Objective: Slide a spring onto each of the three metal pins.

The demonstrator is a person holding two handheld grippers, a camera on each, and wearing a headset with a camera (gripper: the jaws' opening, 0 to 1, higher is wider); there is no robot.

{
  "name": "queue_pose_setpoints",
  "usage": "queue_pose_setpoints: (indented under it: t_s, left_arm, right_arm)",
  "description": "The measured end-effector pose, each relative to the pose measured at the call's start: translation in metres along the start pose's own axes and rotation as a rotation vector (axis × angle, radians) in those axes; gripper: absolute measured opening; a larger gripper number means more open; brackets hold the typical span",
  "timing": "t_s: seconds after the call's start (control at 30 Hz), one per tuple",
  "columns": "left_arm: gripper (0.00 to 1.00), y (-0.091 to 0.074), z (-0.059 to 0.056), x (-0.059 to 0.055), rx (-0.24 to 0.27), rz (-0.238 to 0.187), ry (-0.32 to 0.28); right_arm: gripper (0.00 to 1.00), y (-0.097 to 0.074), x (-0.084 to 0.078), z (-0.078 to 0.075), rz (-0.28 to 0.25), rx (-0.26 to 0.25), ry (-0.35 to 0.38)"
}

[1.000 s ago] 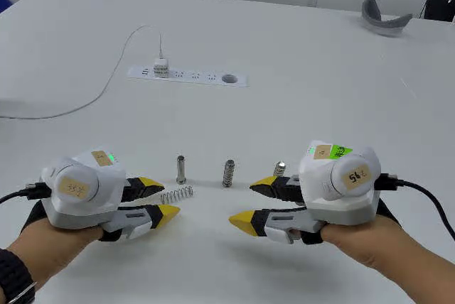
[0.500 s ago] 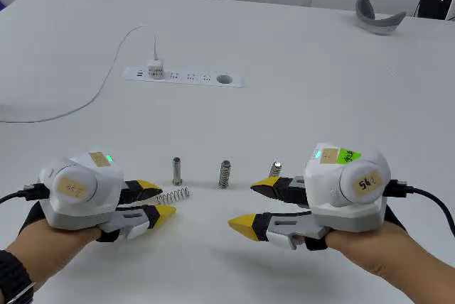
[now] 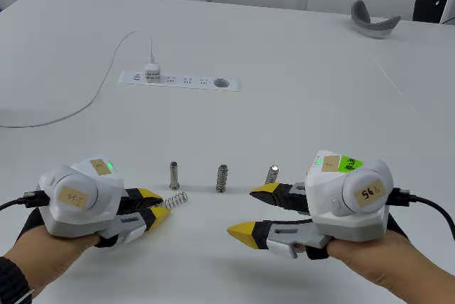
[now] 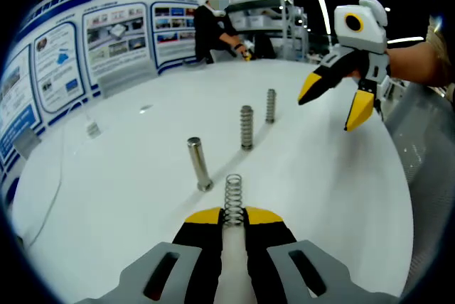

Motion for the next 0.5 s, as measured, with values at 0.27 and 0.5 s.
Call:
queue_pose_setpoints:
  t_s: [0.27, 0.5]
  left_arm:
    - [0.11, 0.001, -0.004, -0.001, -0.004, 0.009, 0.006]
    - [0.11, 0.001, -0.016, 0.003, -0.029, 0.008, 0.026]
  right_arm:
    - [0.42, -0.002, -0.002, 0.001, 0.0, -0.003, 0.002]
    - [0.42, -0.003, -0.002, 0.0, -0.005, -0.006, 0.005]
Point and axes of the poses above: the centre of the closed fingertips' face, and the gripper's own axes: y roughly forward along the fingers, z roughly to its left, x roughly out of its top, the point moved 5 cm from there along -y, roughly backward along the fingers, and after that the axes turned 10 degrees about -x, right-handed, at the moved point
